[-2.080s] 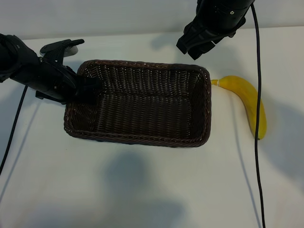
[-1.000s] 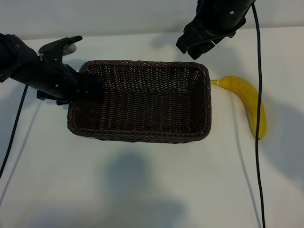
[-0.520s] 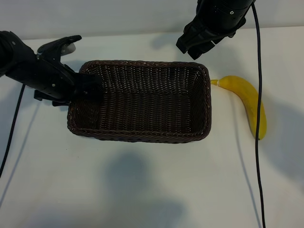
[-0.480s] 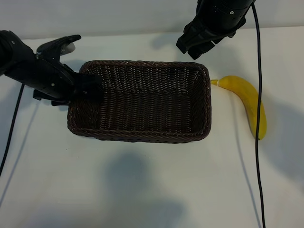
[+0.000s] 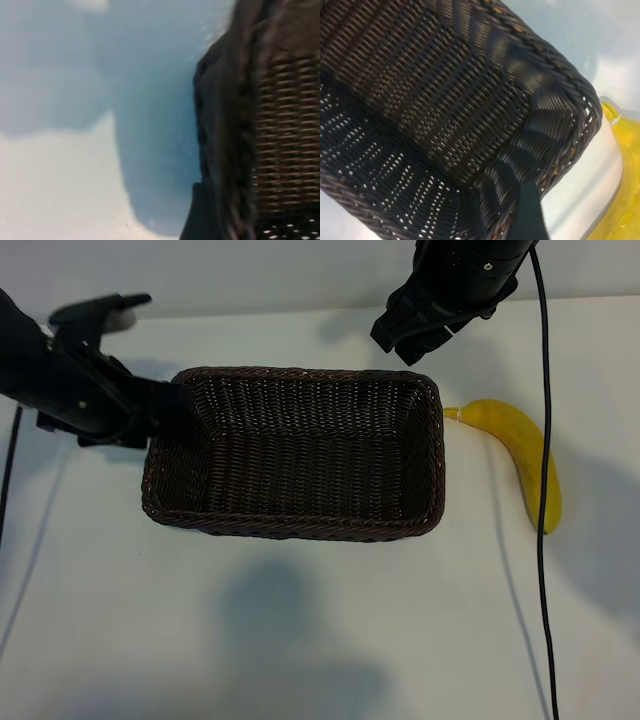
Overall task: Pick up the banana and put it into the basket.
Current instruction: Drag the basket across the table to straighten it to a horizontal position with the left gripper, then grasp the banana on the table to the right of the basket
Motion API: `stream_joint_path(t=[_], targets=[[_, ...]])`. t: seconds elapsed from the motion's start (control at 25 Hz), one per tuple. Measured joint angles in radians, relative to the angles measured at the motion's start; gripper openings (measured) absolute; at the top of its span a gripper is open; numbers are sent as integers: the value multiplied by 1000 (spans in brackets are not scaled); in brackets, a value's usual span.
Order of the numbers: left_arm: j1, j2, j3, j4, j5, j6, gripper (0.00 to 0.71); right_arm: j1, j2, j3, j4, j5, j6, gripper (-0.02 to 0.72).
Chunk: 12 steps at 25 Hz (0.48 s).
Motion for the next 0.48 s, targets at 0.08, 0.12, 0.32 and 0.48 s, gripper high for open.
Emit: stream_joint_path(t=[0.08, 0.12, 0.32, 0.48], targets=[[0, -29, 0, 0, 6, 0, 596, 0, 0, 0, 0, 0, 0, 553], [0, -44, 0, 0, 12, 0, 596, 0, 0, 0, 0, 0, 0, 553], [0, -93, 0, 12, 43, 0, 595, 0, 0, 0, 0, 0, 1, 552], [0, -103, 0, -43, 52, 29, 595, 0, 0, 0, -5, 0, 10, 553]])
